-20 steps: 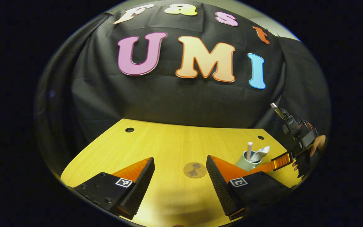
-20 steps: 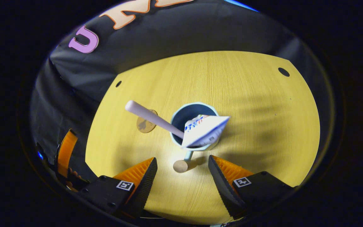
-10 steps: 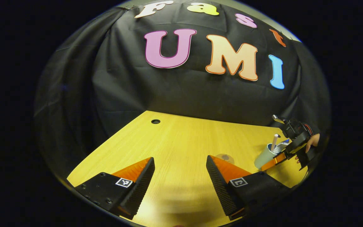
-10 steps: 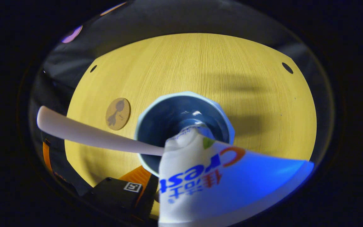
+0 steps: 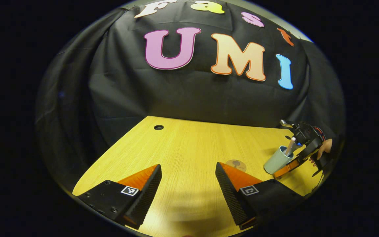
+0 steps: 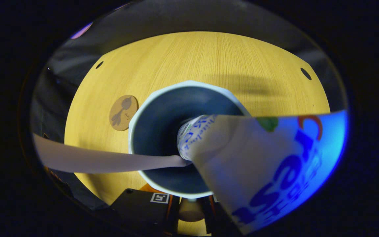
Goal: Put the toothbrush and toothpaste on the desktop into the cup, then pick up the cup and place it on the coaster on the desktop.
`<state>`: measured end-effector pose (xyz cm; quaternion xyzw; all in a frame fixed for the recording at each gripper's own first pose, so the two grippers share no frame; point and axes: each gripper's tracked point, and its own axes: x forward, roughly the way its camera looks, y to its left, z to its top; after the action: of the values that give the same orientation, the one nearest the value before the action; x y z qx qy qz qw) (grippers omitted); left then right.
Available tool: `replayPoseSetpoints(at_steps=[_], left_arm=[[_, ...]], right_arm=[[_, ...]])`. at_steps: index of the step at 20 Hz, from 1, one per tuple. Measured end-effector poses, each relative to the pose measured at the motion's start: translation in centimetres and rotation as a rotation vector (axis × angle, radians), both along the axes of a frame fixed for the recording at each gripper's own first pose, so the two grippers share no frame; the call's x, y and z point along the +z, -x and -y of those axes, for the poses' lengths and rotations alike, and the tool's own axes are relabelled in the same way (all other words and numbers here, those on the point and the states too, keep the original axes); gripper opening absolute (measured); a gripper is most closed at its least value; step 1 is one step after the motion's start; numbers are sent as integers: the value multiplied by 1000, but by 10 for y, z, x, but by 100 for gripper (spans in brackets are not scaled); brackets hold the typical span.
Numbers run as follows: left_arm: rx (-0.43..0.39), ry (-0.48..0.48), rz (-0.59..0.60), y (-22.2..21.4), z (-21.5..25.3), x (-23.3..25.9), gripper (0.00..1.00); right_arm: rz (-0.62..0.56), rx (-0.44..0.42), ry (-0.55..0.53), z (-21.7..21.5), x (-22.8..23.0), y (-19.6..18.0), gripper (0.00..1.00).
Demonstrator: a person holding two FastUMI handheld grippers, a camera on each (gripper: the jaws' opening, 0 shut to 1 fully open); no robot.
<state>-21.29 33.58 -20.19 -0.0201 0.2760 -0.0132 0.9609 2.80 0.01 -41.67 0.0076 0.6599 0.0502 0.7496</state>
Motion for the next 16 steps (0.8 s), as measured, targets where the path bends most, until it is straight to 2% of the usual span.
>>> replayPoseSetpoints(at_steps=[4,10,16], left_arm=[[-19,-1,-7,-5,-7,-5,95],[-17,12,-18,-9,-29,-8,95],[-2,33,-21,-12,-52,-12,95]], right_arm=[[14,1,-43,-33,5,-3,30],[45,51,-91,-97,17,-29,29],[35,104,-47,-135,1,-43,29]])
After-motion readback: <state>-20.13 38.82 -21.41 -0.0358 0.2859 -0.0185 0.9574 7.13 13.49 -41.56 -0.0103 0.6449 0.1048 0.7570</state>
